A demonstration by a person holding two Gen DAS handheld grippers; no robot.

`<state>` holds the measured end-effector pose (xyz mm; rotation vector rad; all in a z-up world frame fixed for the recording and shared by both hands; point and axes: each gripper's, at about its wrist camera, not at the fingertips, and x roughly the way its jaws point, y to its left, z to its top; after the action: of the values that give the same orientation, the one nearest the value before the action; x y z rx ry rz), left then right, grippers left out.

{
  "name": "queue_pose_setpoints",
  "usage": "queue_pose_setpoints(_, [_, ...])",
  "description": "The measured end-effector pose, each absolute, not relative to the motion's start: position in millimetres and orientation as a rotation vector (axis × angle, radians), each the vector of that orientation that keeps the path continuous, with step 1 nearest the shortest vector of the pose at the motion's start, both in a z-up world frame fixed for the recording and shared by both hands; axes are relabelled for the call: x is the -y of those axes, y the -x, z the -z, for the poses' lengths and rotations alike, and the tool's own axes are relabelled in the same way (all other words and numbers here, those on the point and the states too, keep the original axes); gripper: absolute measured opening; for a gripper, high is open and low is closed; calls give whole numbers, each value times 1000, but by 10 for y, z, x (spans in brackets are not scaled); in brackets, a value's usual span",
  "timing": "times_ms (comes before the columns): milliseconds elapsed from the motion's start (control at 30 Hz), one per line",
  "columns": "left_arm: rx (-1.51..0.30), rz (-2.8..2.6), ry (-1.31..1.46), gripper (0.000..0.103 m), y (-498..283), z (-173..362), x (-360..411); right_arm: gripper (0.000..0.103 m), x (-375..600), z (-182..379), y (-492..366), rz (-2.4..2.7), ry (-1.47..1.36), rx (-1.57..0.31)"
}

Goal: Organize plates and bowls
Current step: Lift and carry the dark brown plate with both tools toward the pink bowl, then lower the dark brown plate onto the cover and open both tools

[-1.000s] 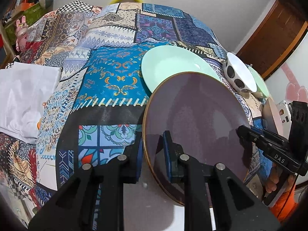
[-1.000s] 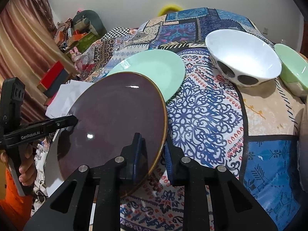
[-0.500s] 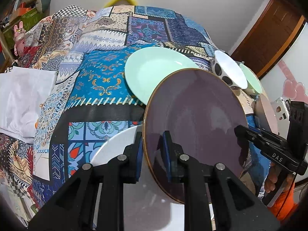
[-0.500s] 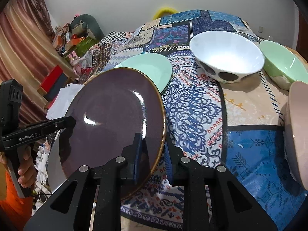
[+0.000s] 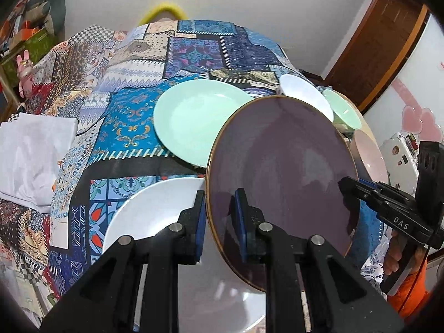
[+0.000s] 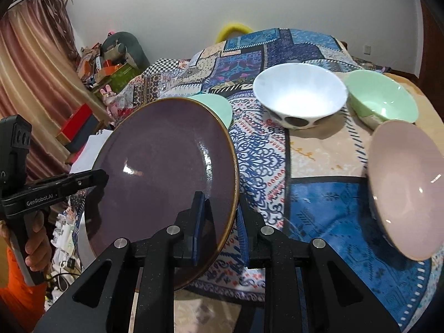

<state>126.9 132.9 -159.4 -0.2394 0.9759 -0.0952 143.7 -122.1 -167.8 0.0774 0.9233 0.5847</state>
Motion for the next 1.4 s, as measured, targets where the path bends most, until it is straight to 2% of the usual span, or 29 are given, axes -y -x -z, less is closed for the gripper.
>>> queue_pose_setpoints(667, [-1027, 146, 211, 19, -1157, 1591, -699, 20, 1707, 1647, -1265, -535, -88, -916])
queue_pose_setpoints(1400, [-1154, 187, 170, 19, -1510, 2067, -286, 20, 2035, 2024, -1374, -472, -127, -1013])
